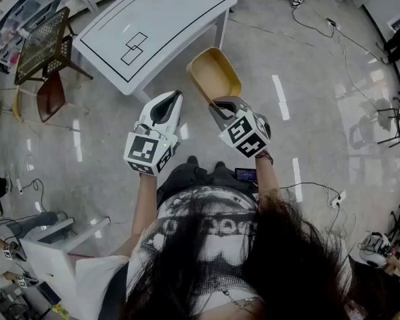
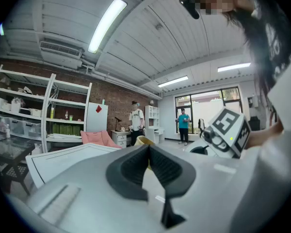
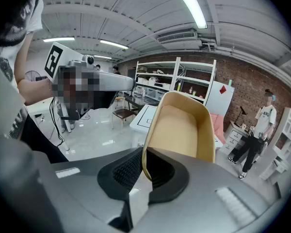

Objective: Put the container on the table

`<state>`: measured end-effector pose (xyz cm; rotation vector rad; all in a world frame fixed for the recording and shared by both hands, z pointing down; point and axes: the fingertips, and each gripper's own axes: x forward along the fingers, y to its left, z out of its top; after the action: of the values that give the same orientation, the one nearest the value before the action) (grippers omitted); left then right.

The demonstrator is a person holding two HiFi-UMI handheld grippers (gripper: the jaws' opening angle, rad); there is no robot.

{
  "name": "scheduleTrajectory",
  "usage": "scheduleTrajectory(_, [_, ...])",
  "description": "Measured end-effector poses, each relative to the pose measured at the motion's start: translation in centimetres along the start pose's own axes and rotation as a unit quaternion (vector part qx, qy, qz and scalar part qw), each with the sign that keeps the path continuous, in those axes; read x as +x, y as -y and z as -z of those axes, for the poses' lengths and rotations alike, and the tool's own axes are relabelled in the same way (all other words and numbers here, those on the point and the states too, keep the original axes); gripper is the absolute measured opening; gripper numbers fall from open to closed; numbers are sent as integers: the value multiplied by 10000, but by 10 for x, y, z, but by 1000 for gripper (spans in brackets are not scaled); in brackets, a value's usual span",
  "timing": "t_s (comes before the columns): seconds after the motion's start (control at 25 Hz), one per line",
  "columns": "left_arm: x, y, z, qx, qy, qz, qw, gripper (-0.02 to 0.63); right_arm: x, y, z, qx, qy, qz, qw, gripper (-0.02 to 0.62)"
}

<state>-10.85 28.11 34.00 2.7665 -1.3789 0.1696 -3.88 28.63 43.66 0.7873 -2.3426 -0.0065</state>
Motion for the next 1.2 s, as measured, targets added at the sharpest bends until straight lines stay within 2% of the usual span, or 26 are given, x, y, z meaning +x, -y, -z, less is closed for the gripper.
scheduleTrajectory(0.24, [-2, -30, 1, -18, 20, 28, 10000, 0, 21, -2, -18, -10, -32, 2, 10000, 25])
scheduleTrajectory(0.52, [-10, -64, 7, -55, 22, 109, 9999, 0, 49, -7, -35, 207, -11, 65, 9998, 25])
scheduleTrajectory(0.96, [-15, -95, 27, -205, -28, 240, 9995, 0, 78, -20, -36, 448, -180, 108, 9988, 25])
scheduleTrajectory(1.2, [0, -111, 30, -212, -96, 238, 9994, 0, 94, -6, -40, 495, -206, 60, 9985, 25])
